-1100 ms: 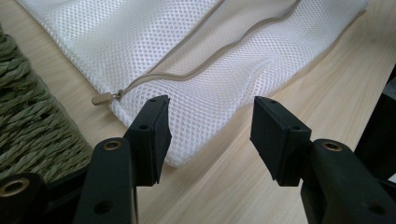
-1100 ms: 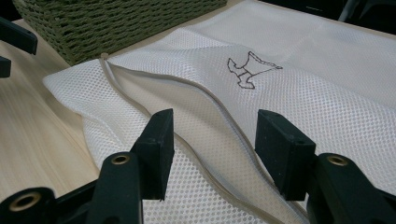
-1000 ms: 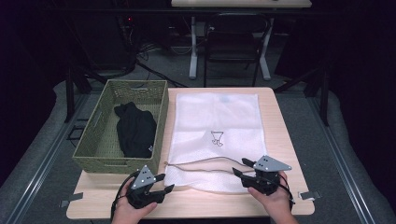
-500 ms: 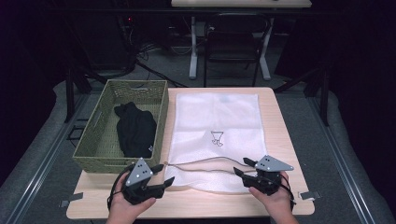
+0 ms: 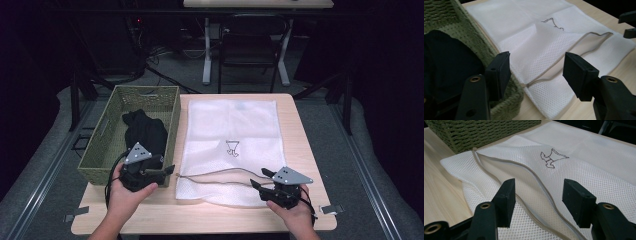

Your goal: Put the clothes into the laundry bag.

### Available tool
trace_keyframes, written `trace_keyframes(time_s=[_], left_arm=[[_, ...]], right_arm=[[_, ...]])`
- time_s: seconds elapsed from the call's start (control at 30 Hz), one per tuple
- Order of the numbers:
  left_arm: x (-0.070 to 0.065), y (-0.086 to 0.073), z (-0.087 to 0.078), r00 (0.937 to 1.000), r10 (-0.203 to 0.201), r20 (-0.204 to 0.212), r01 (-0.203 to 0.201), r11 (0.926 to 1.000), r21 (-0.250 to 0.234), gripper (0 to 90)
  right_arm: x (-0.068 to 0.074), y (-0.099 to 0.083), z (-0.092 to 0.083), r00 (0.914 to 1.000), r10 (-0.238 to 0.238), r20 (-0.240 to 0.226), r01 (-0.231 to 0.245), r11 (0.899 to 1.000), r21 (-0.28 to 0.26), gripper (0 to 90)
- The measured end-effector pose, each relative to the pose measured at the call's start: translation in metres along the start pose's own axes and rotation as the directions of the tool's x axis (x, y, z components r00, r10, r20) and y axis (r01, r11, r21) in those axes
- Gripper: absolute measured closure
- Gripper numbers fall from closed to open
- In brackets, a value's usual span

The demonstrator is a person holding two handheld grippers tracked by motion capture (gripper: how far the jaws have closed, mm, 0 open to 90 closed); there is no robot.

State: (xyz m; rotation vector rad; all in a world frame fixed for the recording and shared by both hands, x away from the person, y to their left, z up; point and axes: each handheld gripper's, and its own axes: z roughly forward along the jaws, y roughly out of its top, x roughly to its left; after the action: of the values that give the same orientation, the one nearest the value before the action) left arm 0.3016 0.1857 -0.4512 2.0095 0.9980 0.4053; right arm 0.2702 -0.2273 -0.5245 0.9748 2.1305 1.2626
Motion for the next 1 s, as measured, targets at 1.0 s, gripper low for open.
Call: trace_keyframes(time_s=[1.0], left_arm=[[0.039, 0.056, 0.026, 0.9911, -0.04, -0.127, 0.053, 0.9931, 0.104, 37.6]], right_arm=[[0.0, -0.002, 0.004, 0.9999, 0.014, -0.003, -0.014, 1.0, 0.018, 39.8]])
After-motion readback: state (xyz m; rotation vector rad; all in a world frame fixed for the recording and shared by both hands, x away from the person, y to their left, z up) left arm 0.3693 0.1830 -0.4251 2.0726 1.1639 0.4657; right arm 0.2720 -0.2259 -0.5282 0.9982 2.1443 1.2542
